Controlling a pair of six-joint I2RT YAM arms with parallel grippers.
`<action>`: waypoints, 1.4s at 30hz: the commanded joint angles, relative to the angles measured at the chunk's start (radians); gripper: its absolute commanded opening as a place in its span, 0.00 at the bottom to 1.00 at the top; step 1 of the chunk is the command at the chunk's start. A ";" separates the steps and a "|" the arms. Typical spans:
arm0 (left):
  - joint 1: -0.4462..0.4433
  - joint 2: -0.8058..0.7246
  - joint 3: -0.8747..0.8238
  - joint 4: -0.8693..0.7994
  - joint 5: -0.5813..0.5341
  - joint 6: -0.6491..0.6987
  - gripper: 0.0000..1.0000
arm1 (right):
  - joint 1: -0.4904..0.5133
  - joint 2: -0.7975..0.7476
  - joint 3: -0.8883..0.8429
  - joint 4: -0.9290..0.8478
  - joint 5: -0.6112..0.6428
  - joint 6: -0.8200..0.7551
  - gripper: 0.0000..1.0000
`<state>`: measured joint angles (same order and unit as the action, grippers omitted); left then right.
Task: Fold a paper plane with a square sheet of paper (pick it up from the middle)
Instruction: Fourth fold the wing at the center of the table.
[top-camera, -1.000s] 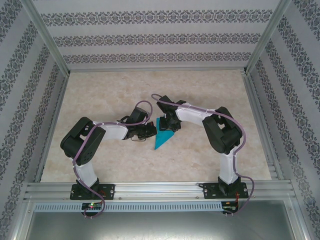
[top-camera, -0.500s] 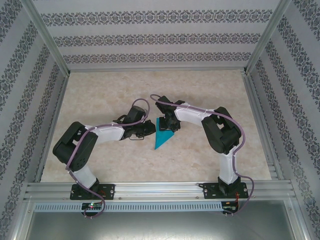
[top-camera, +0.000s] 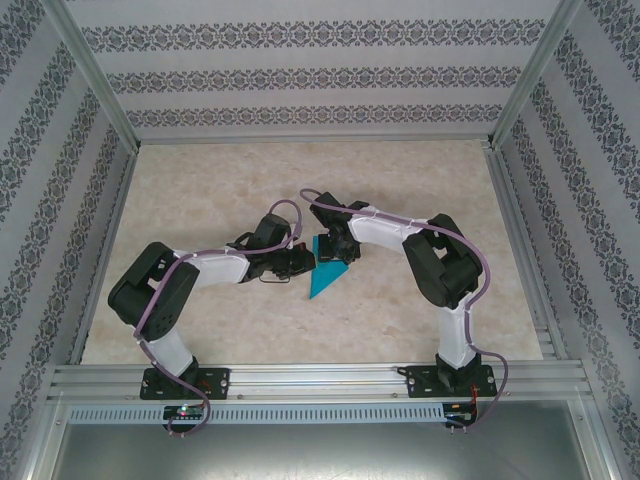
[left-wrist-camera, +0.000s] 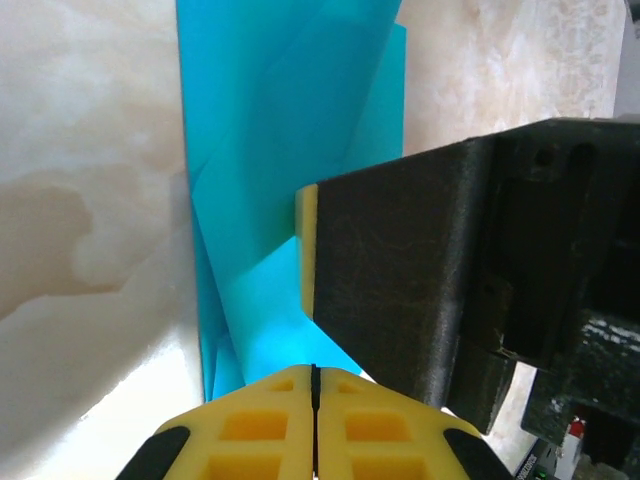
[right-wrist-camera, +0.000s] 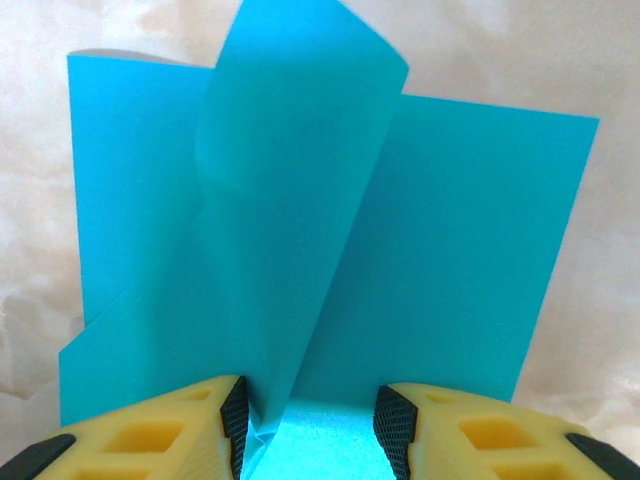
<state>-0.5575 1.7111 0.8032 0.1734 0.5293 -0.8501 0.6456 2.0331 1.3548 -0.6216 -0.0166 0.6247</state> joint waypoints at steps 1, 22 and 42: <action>-0.014 0.034 -0.003 0.054 0.034 -0.017 0.09 | -0.022 0.182 -0.098 -0.094 0.114 0.010 0.44; -0.018 0.085 0.016 -0.044 -0.024 -0.007 0.05 | -0.024 0.196 -0.100 -0.093 0.115 0.015 0.42; -0.034 0.131 0.076 -0.298 -0.095 0.081 0.03 | -0.089 -0.157 -0.062 -0.052 -0.137 -0.003 0.47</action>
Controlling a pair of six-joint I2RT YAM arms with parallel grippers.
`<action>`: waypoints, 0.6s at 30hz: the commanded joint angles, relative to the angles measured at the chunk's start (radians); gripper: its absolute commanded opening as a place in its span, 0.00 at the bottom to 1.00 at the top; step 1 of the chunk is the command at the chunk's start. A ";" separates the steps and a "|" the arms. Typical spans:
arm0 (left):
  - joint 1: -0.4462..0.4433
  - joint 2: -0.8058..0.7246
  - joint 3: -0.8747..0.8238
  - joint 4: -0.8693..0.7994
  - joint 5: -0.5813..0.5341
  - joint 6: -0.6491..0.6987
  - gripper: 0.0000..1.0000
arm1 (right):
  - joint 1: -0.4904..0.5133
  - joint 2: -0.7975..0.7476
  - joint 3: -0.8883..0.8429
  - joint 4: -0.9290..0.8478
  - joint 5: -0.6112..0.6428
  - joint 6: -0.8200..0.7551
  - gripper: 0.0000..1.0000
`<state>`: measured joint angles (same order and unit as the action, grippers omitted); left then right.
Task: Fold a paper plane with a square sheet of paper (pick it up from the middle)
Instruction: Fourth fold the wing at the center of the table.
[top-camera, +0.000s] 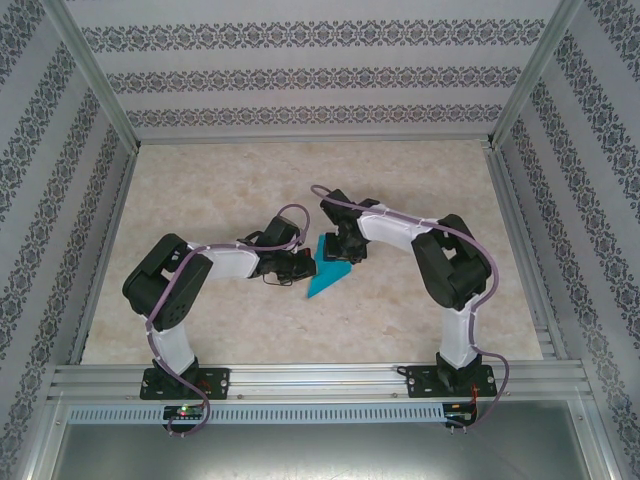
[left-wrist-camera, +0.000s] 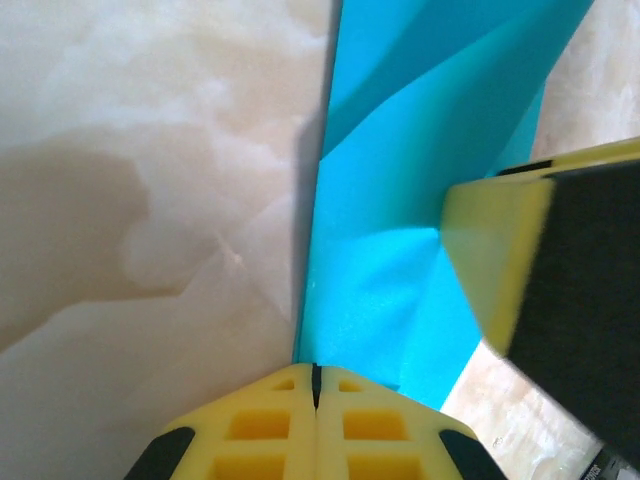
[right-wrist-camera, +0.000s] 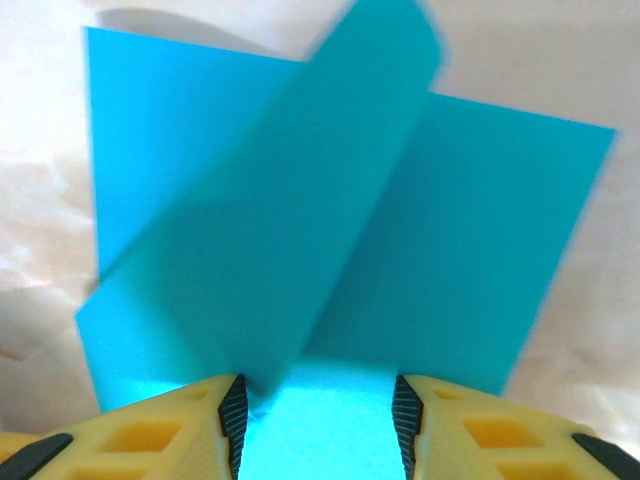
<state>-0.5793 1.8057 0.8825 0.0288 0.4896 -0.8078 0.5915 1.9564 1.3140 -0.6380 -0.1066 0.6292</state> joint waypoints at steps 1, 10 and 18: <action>-0.013 0.038 0.000 -0.162 -0.059 0.043 0.03 | -0.043 -0.108 -0.032 -0.013 -0.071 -0.009 0.47; -0.016 0.040 0.010 -0.177 -0.059 0.067 0.02 | -0.077 -0.203 -0.192 0.286 -0.365 -0.057 0.25; -0.016 0.050 0.029 -0.189 -0.056 0.091 0.02 | -0.046 -0.073 -0.156 0.349 -0.435 -0.041 0.10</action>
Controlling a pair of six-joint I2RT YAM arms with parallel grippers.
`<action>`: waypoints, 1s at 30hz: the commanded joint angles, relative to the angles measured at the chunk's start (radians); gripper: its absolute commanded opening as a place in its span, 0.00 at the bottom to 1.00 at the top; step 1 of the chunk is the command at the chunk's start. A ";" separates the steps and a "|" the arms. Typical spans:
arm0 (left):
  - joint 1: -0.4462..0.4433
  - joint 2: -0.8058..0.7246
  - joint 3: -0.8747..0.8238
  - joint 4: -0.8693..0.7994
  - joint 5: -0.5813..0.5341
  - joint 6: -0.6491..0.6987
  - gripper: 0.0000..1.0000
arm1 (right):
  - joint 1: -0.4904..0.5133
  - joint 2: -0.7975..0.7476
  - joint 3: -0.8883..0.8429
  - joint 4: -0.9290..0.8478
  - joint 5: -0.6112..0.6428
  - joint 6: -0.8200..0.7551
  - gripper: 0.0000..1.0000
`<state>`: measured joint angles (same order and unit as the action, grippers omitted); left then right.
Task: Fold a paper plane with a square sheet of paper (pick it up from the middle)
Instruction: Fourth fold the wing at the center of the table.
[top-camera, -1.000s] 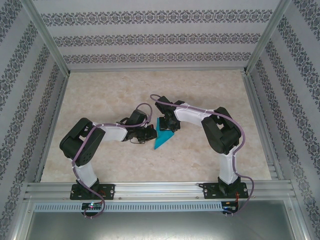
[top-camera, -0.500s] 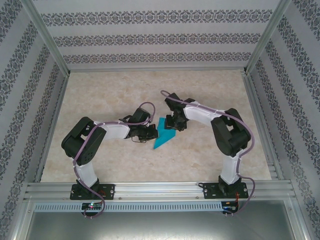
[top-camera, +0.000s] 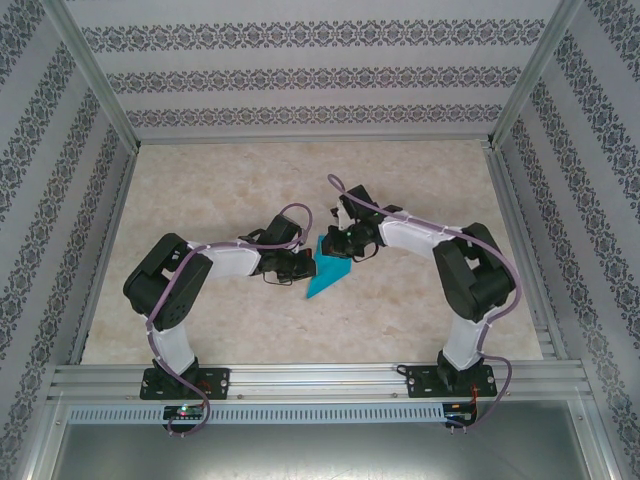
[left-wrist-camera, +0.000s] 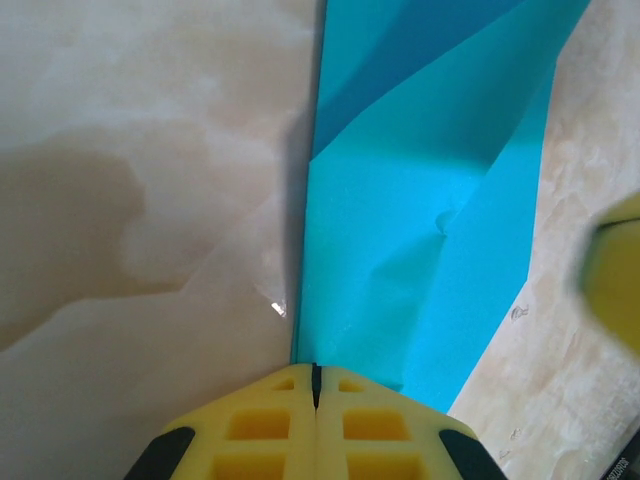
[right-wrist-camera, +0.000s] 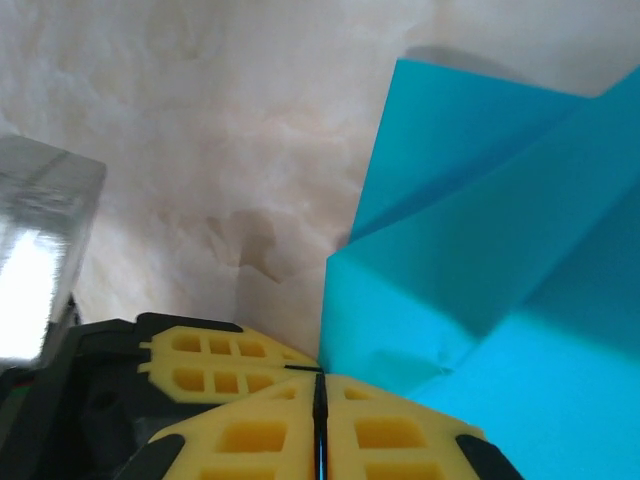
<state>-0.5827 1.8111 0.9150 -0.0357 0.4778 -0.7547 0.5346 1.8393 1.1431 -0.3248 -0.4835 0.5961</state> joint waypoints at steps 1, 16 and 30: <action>-0.013 0.045 -0.001 -0.126 -0.045 0.039 0.02 | 0.013 0.057 0.017 0.033 -0.054 -0.008 0.09; -0.012 0.064 0.013 -0.156 -0.048 0.048 0.01 | -0.033 0.099 -0.149 0.122 -0.011 -0.003 0.06; -0.012 -0.074 0.066 -0.013 -0.011 0.045 0.09 | -0.033 0.115 -0.169 0.125 0.029 0.014 0.04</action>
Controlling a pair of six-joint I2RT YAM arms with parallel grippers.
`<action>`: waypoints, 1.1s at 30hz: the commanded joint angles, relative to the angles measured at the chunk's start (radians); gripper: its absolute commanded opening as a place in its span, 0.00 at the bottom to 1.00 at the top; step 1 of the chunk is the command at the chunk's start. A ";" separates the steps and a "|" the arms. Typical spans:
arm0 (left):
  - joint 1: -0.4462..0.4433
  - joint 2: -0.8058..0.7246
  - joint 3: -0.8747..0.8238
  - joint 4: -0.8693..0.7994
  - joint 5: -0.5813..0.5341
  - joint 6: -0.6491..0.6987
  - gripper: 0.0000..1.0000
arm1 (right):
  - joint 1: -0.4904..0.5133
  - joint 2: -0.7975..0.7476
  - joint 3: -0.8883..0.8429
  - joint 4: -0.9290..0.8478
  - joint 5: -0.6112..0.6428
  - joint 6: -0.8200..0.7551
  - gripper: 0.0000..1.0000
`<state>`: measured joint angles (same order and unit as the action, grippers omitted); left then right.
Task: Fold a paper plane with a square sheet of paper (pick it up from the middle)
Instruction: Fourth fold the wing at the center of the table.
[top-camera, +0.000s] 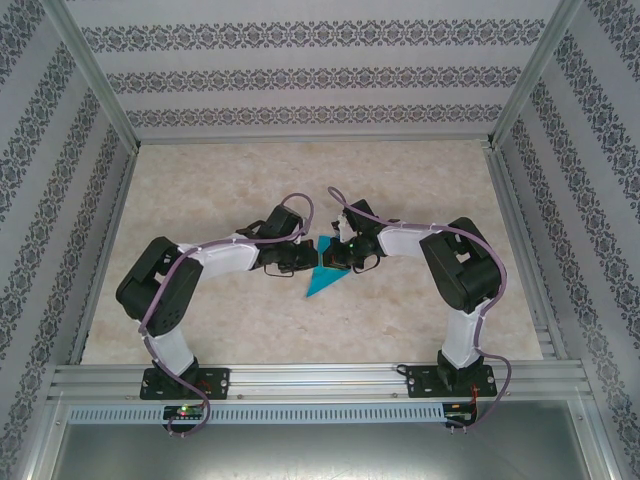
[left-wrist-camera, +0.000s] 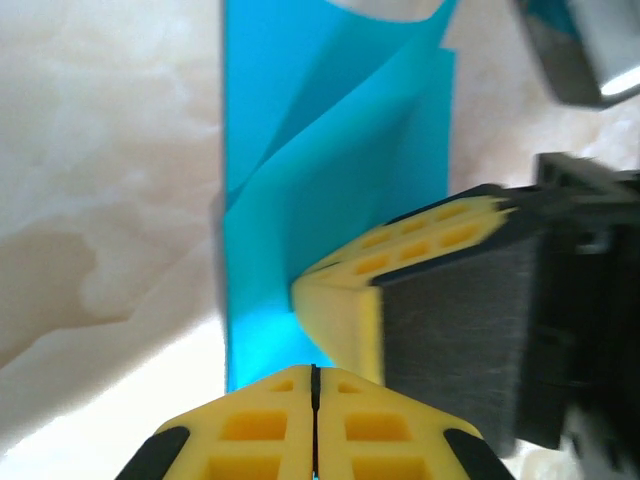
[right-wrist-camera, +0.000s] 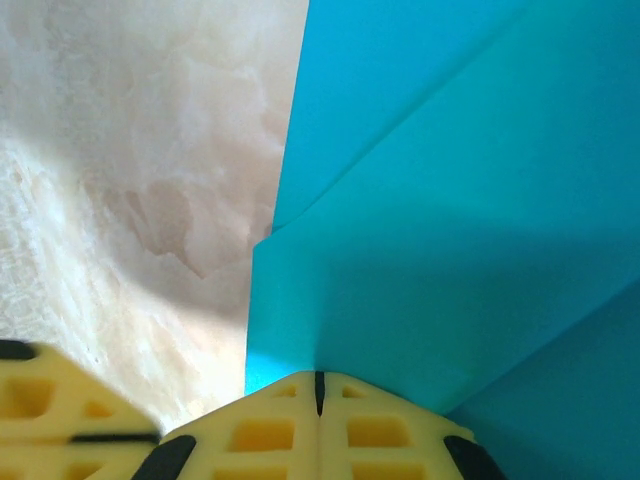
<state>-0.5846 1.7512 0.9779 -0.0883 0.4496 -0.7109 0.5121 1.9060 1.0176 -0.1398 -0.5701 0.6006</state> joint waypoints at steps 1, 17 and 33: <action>-0.011 -0.005 -0.004 0.047 0.027 -0.006 0.09 | -0.011 0.048 -0.044 -0.057 0.117 0.010 0.04; -0.026 0.085 -0.048 0.053 0.084 -0.025 0.03 | -0.017 -0.020 -0.051 0.057 0.059 0.074 0.06; -0.026 0.087 -0.038 0.049 0.086 -0.003 0.03 | -0.018 -0.020 0.087 -0.068 0.159 -0.007 0.09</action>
<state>-0.5964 1.8248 0.9443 -0.0368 0.5220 -0.7334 0.4992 1.8610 1.0672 -0.1684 -0.4480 0.6243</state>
